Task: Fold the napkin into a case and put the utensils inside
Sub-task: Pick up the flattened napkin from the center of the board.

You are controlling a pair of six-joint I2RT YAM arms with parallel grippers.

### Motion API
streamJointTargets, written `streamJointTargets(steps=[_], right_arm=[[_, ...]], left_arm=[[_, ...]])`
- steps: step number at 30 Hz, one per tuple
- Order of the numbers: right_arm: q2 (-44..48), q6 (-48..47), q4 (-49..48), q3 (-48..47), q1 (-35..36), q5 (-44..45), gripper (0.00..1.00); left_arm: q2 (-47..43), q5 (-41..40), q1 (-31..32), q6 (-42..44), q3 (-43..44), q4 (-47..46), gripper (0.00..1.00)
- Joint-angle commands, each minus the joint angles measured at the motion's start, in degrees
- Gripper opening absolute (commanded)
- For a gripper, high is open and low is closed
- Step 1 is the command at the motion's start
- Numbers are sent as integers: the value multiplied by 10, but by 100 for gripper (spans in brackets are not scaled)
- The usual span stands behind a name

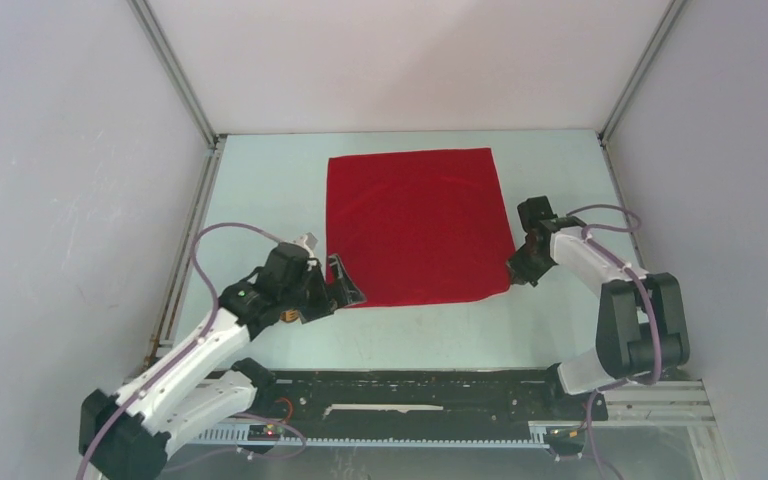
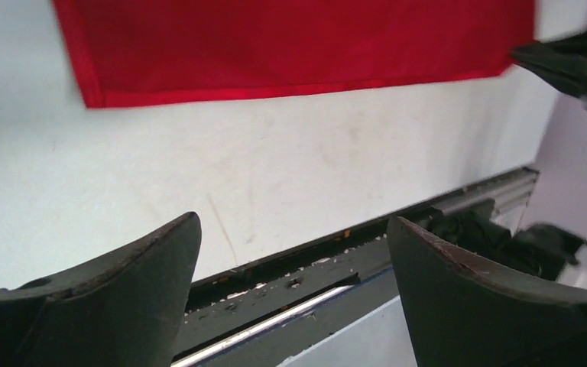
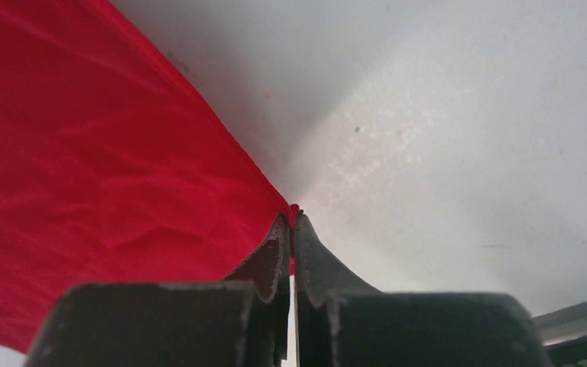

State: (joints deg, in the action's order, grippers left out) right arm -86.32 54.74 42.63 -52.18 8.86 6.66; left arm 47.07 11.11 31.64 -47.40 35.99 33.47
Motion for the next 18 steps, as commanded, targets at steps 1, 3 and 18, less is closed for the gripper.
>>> streamJointTargets(steps=[1,3,18], right_arm=[[47,38,38,0,25,16,0],[59,54,49,4,38,35,0],[81,13,46,73,9,69,0]], left_arm=[[61,-71,2,-143,-11,30,96],[96,-126,10,-201,6,76,93],[383,-276,55,-382,208,247,76]])
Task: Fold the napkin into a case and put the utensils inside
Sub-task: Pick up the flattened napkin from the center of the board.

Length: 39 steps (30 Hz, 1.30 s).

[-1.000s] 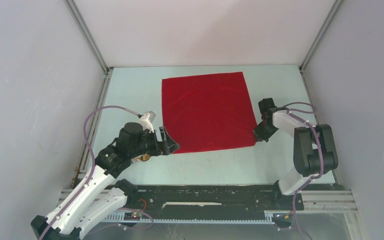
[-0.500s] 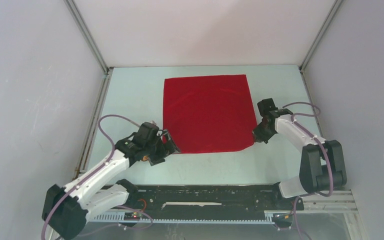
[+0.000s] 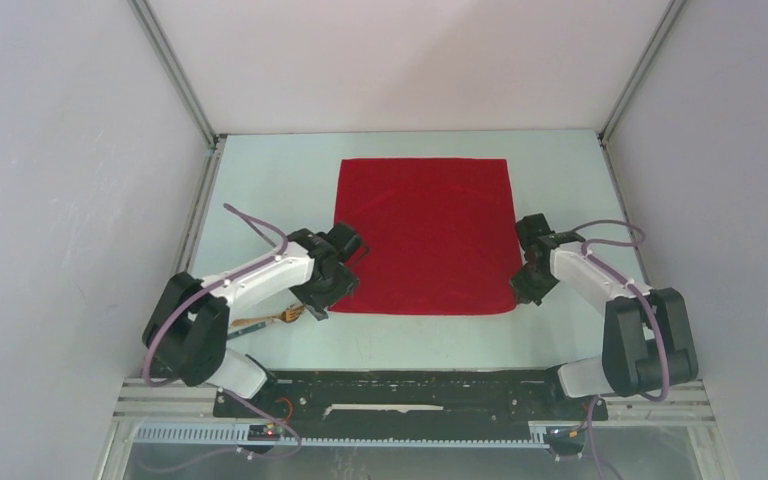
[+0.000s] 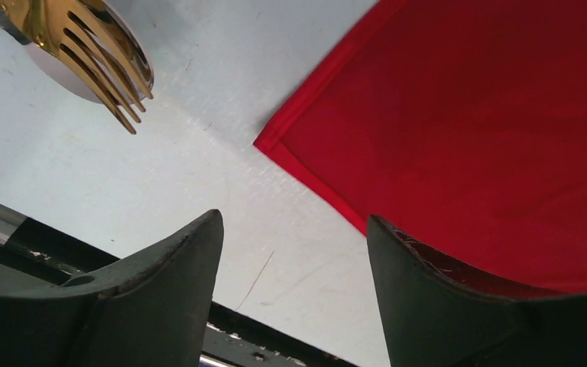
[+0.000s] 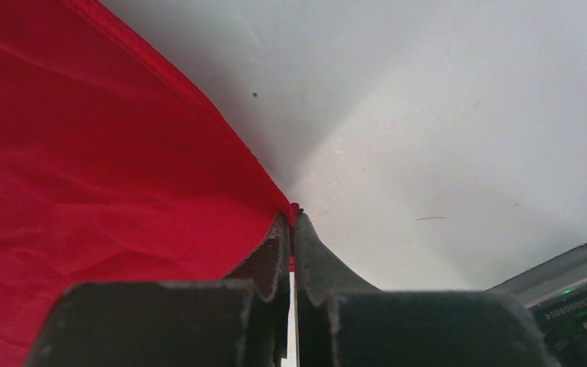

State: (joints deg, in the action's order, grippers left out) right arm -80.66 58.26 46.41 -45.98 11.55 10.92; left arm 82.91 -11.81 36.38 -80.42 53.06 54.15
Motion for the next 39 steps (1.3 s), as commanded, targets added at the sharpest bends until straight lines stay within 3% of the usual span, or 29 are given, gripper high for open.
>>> streamJointTargets(steps=[1,8,13,17,28,39], right_arm=[[28,-30,5,15,-24,25,0],[65,-81,-28,38,-69,9,0],[82,-109,-40,49,-109,-3,0],[99,-122,-63,69,-139,-37,0],[119,-124,-77,82,-142,-39,0],[130,-125,-77,82,-146,-34,0]], left_arm=[[32,-49,8,-51,44,36,75],[100,-27,5,-13,80,7,68],[126,-6,19,-29,77,-11,57],[130,-13,36,-45,58,-9,56],[144,3,77,-78,54,-14,60],[152,9,77,-85,25,-47,52]])
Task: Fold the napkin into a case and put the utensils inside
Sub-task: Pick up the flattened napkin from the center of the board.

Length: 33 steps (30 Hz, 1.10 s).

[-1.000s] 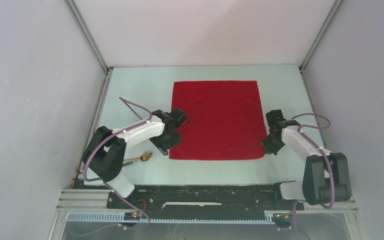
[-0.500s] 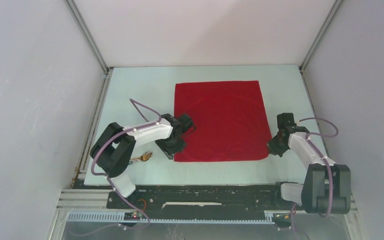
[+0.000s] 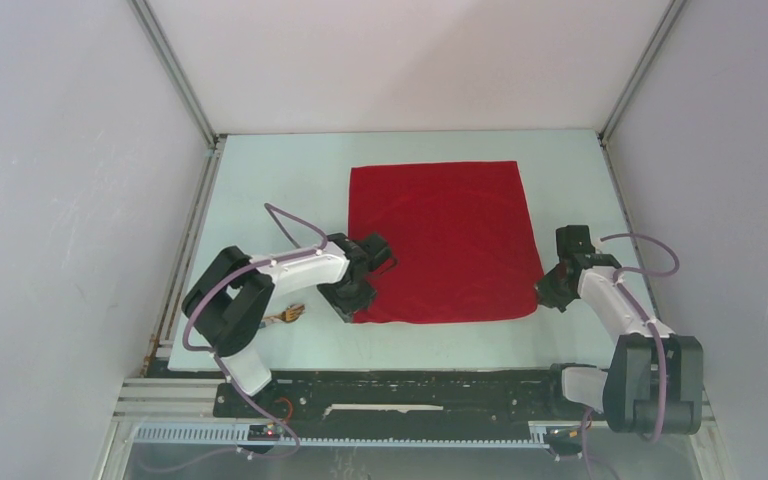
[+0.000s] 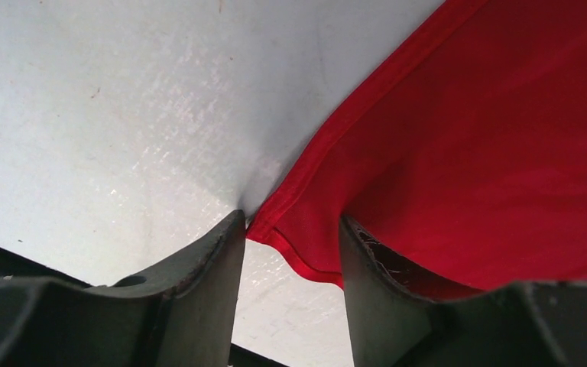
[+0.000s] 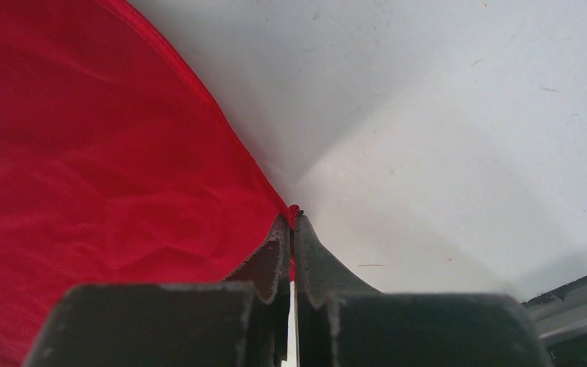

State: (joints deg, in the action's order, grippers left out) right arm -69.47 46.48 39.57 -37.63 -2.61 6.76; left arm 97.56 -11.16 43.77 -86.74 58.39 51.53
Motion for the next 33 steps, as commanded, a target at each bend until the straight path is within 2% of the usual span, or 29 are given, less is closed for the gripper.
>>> streamJointTargets(steps=[1,2,5,8,10,11,12,15,18,23,24,27,33], right_arm=[[18,-7,-9,-1,-5,8,0],[18,-7,-9,-2,-5,8,0],[16,-7,-12,-2,-5,6,0],[19,-9,-13,-2,-5,8,0],[22,-12,-12,-1,-4,14,0],[24,-14,-10,-2,-3,20,0],[27,-16,-9,-2,-2,25,0],[41,-38,-11,-2,-2,23,0],[74,-82,-22,-2,-2,-16,0],[192,-150,-31,-15,-2,-116,0],[214,-161,-31,-25,-3,-141,0],[253,-175,-7,-76,-3,-198,0],[343,-190,37,-225,3,-265,0]], left_arm=[[5,1,3,-23,-29,-21,50],[5,-1,3,-22,-30,-21,48],[2,-3,3,-24,-30,-20,28],[-7,-16,3,-21,-28,-11,19],[-18,-24,3,-20,-26,-5,10],[-24,-27,3,-17,-26,-3,2],[-30,-31,3,-15,-24,1,0],[-53,-41,3,6,-15,8,0],[-91,-58,3,40,4,13,0],[-172,-89,4,150,70,16,0],[-188,-84,4,194,94,10,0],[-225,-54,4,282,156,-3,0],[-319,22,8,402,259,-56,0]])
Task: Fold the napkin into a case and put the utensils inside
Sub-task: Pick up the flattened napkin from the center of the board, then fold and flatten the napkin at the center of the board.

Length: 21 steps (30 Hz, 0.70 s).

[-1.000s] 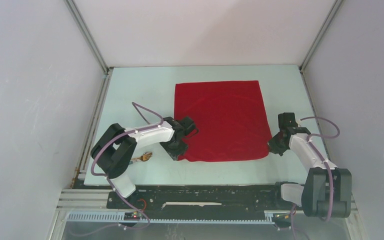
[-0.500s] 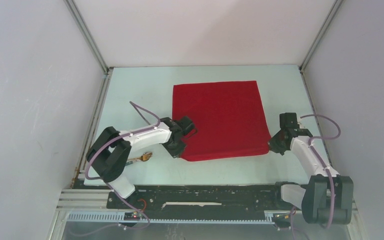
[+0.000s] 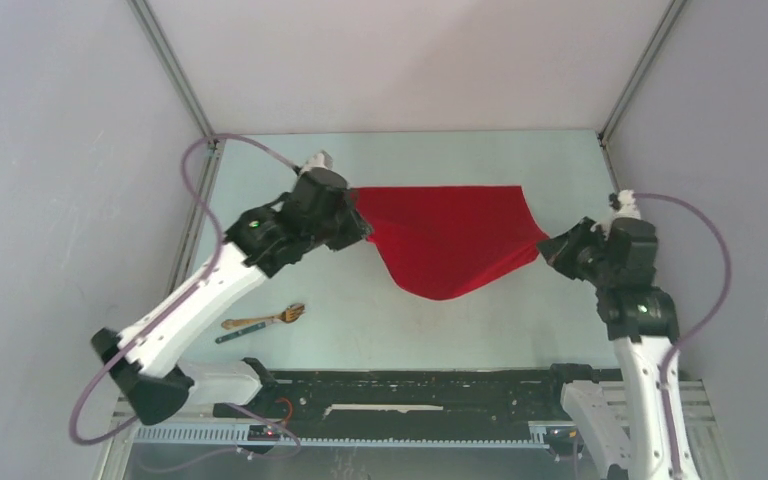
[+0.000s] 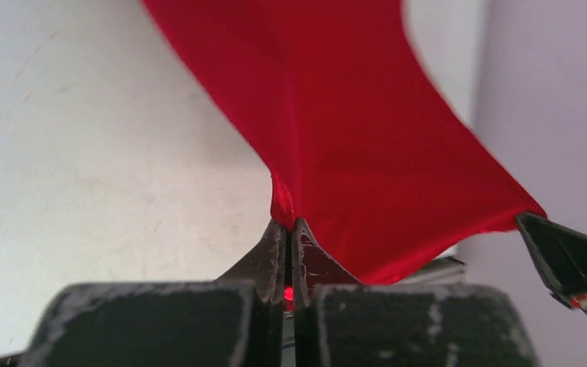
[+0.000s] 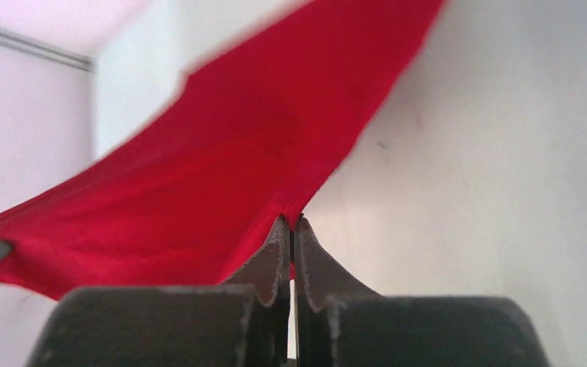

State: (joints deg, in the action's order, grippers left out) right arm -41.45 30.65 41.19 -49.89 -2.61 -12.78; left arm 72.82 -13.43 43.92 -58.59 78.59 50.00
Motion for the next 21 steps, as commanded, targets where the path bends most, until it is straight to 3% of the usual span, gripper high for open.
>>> streamJointTargets(steps=[1,6,11,15,18,21], right_arm=[[79,-31,35,-137,4,-70,0],[114,-26,94,-286,5,-75,0],[132,-17,83,-361,2,-67,0],[119,-12,59,-366,3,26,0],[56,-14,51,-355,4,79,0],[-13,-27,9,-323,4,85,0]], left_arm=[[-96,59,8,135,69,-54,0],[-158,109,31,186,138,-88,0],[-172,112,54,197,181,-101,0],[-160,62,54,209,202,-97,0],[-132,-67,52,187,232,-40,0],[-84,-73,-20,159,231,-15,0]])
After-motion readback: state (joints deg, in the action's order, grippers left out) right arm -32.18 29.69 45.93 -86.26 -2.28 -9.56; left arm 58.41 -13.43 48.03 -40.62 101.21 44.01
